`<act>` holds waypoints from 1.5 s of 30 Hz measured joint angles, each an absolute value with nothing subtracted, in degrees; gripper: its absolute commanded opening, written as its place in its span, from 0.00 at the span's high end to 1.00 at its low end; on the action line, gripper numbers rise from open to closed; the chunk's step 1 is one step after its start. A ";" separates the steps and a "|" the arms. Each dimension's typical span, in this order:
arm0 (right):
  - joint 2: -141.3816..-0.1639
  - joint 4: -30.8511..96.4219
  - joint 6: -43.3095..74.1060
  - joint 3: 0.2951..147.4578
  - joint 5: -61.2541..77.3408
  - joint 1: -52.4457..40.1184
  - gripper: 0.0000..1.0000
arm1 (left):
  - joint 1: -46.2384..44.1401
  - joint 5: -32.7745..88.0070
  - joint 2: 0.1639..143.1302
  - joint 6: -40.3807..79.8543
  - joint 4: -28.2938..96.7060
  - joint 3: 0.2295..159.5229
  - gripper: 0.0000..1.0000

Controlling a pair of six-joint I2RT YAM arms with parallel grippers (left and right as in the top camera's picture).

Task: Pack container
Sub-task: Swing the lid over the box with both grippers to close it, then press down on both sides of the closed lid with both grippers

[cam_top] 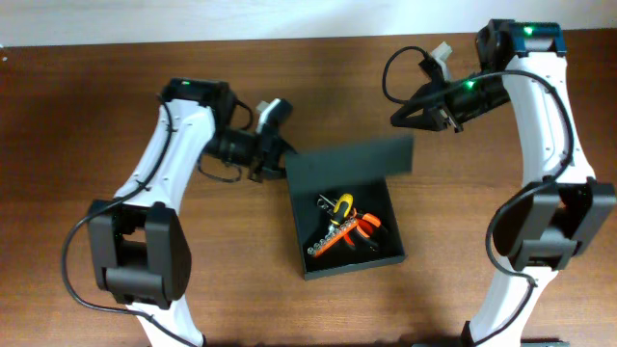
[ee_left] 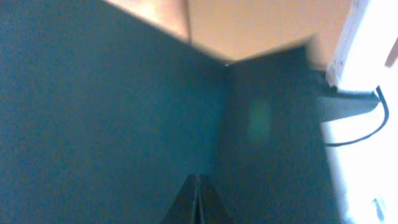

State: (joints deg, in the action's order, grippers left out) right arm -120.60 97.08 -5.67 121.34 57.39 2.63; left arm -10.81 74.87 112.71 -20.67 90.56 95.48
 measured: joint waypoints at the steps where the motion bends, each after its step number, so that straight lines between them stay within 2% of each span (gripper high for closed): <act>1: -119.94 97.08 -5.56 121.34 56.77 2.63 0.96 | -11.57 75.59 112.71 -21.65 90.74 95.48 0.98; 6: -116.97 97.08 -4.93 121.34 55.24 2.63 0.96 | -14.52 77.84 112.71 -24.95 90.37 95.48 0.98; 11: -115.90 97.08 -4.75 121.34 53.15 2.63 0.95 | -13.69 77.19 112.71 -26.09 87.66 95.48 0.98; 15: -115.87 97.08 -2.26 121.34 41.89 2.63 0.94 | -11.31 71.59 112.71 -25.87 86.67 95.48 0.98; 20: -115.87 97.08 0.93 121.34 27.11 2.63 0.91 | -7.46 50.33 112.68 -13.23 82.96 95.48 0.98; 25: -115.87 97.08 2.96 121.34 16.82 2.63 0.79 | -6.15 25.96 112.68 5.30 86.63 95.50 0.98; 29: -115.50 97.08 3.22 119.94 11.38 2.63 0.78 | -6.55 17.47 112.66 12.62 91.68 95.50 0.98; 36: -113.54 97.08 3.22 112.12 8.62 2.63 0.77 | -10.85 12.97 112.57 16.78 94.19 95.50 0.98; 45: -110.89 97.10 3.18 102.00 9.08 2.63 0.78 | -17.43 14.55 112.57 18.31 94.87 95.50 0.98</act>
State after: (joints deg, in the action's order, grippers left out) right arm -110.89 97.10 3.18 102.00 9.08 2.63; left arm -17.43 14.55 112.57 18.31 94.87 95.50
